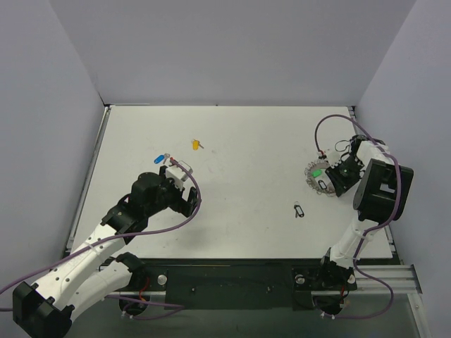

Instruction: Put the keys on the keyring

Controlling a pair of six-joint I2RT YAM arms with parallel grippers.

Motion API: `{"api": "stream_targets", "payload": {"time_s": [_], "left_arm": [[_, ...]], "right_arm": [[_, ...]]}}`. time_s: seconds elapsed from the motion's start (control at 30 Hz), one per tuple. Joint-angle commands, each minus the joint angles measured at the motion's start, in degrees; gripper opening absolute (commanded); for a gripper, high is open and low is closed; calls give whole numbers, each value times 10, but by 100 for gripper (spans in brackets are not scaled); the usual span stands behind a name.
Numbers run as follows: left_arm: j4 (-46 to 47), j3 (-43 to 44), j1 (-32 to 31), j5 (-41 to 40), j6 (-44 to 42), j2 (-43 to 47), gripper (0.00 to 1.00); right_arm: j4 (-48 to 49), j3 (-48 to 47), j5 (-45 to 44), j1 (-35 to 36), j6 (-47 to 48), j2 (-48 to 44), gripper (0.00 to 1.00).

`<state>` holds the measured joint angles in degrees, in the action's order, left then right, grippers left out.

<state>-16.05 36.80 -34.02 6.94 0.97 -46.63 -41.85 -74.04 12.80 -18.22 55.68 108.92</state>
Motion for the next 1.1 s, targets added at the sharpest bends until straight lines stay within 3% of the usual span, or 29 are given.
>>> {"api": "stream_targets", "payload": {"time_s": [0.0, 0.37, 0.77, 1.07], "left_arm": [[11, 19, 3, 10, -6, 3, 97], [12, 18, 3, 11, -6, 4, 97], [11, 19, 3, 11, -5, 4, 97], [11, 18, 3, 11, -5, 4, 97]], "right_arm": [[4, 4, -26, 3, -20, -28, 27], [39, 10, -36, -3, -64, -35, 22], [27, -14, 52, -12, -101, -63, 23], [55, -17, 21, 2, -133, -54, 22]]}}
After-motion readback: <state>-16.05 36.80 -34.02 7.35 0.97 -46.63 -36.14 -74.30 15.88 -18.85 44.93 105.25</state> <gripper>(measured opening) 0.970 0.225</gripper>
